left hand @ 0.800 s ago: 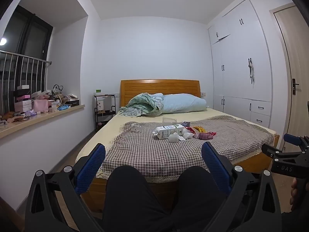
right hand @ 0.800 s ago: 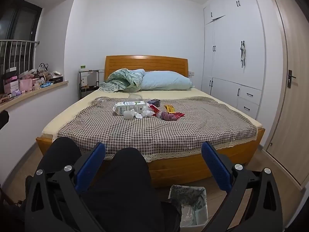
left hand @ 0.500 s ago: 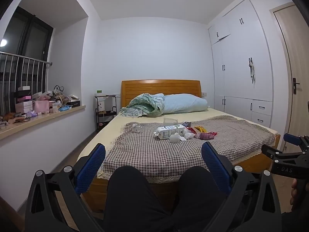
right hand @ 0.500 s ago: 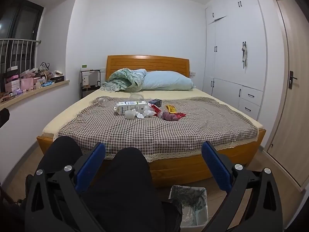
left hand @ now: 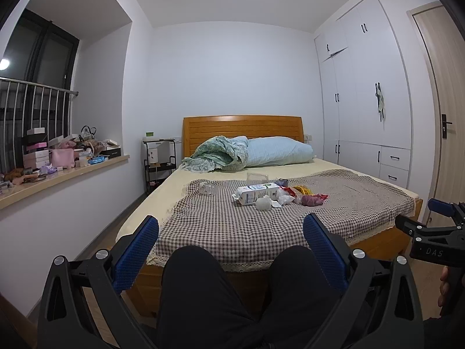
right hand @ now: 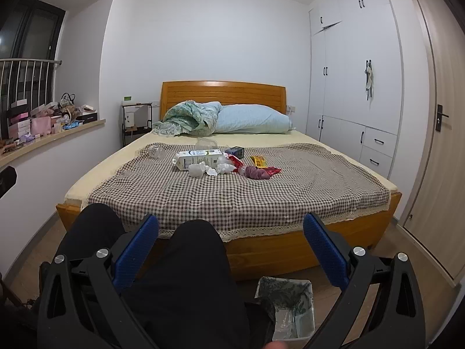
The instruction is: Collect trash
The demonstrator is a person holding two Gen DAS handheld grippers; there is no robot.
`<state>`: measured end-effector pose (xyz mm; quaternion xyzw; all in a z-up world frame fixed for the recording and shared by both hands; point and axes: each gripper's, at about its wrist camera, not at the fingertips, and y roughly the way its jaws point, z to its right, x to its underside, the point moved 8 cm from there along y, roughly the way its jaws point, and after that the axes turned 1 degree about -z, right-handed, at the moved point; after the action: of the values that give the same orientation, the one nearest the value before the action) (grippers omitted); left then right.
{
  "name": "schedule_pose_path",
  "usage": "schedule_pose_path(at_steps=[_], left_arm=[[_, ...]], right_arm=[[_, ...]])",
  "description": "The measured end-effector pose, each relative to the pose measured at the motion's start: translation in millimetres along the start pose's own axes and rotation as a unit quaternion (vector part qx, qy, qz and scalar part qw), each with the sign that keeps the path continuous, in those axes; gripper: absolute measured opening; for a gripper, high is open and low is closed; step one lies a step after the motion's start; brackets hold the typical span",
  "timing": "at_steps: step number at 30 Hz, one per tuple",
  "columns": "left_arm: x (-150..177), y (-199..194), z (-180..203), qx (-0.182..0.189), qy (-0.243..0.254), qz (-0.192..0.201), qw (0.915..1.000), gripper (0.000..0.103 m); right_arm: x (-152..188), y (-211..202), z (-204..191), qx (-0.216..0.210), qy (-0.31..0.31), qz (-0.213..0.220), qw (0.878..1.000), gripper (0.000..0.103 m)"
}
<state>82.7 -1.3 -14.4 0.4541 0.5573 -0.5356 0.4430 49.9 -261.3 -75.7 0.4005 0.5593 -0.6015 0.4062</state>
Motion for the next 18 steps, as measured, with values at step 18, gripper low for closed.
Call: schedule_pose_path(at_steps=[18], left_arm=[[3.3,2.0,-0.4,0.004,-0.001,-0.003,1.0,0.096]], right_arm=[[1.4,1.3,0.3,0.001,-0.005,-0.001,1.0,0.096]])
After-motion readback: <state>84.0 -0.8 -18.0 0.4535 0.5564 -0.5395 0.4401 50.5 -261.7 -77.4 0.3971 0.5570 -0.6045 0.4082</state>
